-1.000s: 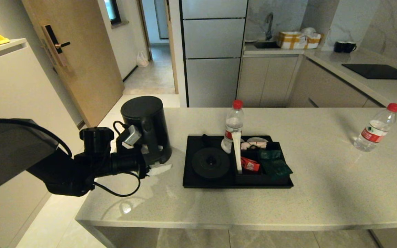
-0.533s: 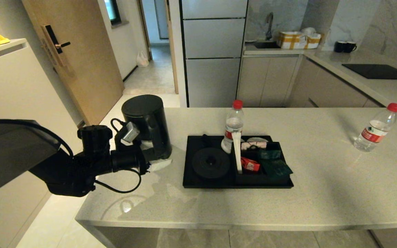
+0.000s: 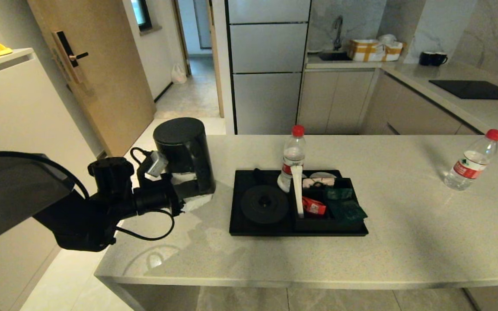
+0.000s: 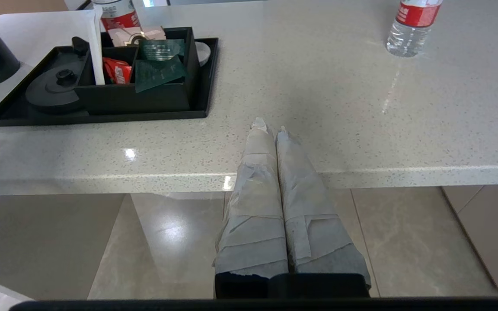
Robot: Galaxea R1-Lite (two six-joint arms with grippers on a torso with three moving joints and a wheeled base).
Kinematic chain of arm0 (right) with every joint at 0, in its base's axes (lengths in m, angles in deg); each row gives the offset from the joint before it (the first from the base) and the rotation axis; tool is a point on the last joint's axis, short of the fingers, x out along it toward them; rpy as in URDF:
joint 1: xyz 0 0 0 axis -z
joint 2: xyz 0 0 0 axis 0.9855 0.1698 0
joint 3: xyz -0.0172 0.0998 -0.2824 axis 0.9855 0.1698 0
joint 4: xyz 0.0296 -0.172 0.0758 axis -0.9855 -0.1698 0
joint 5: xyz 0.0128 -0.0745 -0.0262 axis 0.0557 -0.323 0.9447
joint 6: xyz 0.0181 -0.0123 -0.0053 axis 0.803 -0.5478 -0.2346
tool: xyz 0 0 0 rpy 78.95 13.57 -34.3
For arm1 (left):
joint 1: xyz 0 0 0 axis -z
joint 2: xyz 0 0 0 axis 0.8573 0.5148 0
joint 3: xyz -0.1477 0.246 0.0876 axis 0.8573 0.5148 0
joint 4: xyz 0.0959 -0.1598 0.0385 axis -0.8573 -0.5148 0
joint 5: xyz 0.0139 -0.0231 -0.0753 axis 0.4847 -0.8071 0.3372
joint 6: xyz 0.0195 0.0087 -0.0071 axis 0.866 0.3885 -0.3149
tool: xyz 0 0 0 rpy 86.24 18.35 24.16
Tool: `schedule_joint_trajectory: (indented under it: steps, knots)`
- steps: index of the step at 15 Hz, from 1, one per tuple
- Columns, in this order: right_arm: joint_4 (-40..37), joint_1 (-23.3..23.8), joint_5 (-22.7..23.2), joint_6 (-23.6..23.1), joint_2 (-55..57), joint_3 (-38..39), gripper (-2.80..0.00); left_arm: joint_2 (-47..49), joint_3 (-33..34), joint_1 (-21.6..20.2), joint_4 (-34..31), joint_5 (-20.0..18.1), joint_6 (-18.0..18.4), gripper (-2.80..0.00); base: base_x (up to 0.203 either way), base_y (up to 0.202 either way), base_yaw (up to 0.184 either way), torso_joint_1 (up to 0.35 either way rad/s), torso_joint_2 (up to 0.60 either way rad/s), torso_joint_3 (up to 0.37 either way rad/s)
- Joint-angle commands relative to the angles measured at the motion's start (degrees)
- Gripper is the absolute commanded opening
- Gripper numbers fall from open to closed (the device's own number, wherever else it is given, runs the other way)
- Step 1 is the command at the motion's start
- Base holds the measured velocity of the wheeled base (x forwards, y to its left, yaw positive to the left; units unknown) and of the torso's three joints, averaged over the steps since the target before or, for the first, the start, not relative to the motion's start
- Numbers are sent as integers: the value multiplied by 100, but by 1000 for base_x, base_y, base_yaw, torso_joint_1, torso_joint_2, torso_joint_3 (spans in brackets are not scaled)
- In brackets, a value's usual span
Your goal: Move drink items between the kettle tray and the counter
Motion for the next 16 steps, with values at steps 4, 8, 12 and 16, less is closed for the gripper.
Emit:
schedule_joint_trajectory:
  steps: [4, 8, 12, 16]
  knots:
    - [2, -1, 1, 2, -1, 0, -280, -213, 308, -168, 195, -36, -89, 0, 0, 0, 0, 0, 0, 0]
    - [2, -1, 1, 2, -1, 0, -280, -556, 393, -477, 241, -63, -419, 0, 0, 0, 0, 0, 0, 0]
    - [-7, -1, 1, 2, -1, 0, -280, -1521, 588, -1033, 203, -63, -1105, 0, 0, 0, 0, 0, 0, 0]
    - [2, -1, 1, 2, -1, 0, -280, -2869, 733, -1660, -51, -74, -2484, 0, 0, 0, 0, 0, 0, 0]
